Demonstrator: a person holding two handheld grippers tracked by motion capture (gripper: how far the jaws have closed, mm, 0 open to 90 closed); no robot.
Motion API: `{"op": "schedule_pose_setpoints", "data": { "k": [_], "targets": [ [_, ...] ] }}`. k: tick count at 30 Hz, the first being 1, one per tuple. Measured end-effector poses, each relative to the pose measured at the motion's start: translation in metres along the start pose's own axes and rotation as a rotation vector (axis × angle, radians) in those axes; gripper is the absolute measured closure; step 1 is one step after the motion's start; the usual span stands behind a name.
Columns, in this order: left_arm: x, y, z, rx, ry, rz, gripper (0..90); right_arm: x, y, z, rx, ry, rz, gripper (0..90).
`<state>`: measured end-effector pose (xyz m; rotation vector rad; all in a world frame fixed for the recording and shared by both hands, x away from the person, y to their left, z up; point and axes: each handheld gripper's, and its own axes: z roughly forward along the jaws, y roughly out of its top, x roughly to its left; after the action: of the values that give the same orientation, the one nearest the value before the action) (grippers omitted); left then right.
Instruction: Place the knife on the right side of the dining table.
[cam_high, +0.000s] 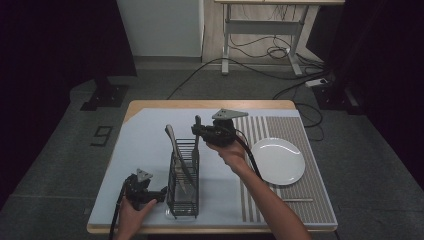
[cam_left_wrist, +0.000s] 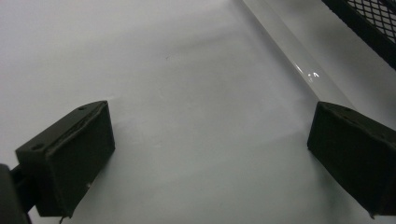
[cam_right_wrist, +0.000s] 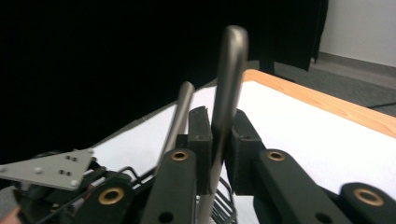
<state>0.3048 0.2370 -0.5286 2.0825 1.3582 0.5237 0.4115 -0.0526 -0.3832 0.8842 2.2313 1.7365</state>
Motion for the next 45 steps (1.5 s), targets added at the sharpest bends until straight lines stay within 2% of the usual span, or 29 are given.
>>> {"op": "schedule_pose_setpoints", "data": {
  "k": [2,3,4,15,21,28,33,36,38,41,45],
  "targets": [
    [0.0,0.0,0.0,0.0,0.0,0.0,0.1,0.003,0.002,-0.003,-0.014,0.005,-0.011,83.5],
    [0.0,0.0,0.0,-0.001,0.001,0.0,0.1,0.005,0.003,-0.006,-0.019,-0.019,-0.044,83.5],
    [0.0,0.0,0.0,-0.001,0.001,-0.001,0.1,0.006,0.004,-0.007,-0.026,-0.026,-0.057,83.5],
    [0.0,0.0,0.0,0.0,0.001,0.0,0.1,-0.002,0.005,-0.029,-0.093,-0.025,0.008,83.5],
    [0.0,0.0,0.0,-0.003,0.0,-0.002,0.1,-0.008,0.008,-0.05,-0.182,-0.017,0.053,83.6],
    [0.0,0.0,0.0,-0.003,0.002,-0.002,0.1,-0.013,0.015,-0.082,-0.322,-0.043,0.087,83.7],
    [0.0,0.0,0.0,-0.002,0.001,0.0,0.1,-0.018,0.017,-0.098,-0.37,-0.042,0.085,83.9],
    [0.0,0.0,0.0,-0.002,0.001,0.0,0.1,-0.017,0.017,-0.106,-0.377,-0.11,0.037,83.9],
    [0.0,0.0,0.0,-0.002,0.001,0.0,0.1,-0.02,0.017,-0.109,-0.385,-0.107,0.041,83.9],
    [0.0,0.0,0.0,-0.001,0.001,0.0,0.1,-0.023,0.014,-0.109,-0.363,-0.13,0.033,83.9],
    [0.0,0.0,0.0,-0.003,0.002,-0.001,0.1,-0.032,0.005,-0.104,-0.324,-0.145,0.053,83.9]
  ]
}}
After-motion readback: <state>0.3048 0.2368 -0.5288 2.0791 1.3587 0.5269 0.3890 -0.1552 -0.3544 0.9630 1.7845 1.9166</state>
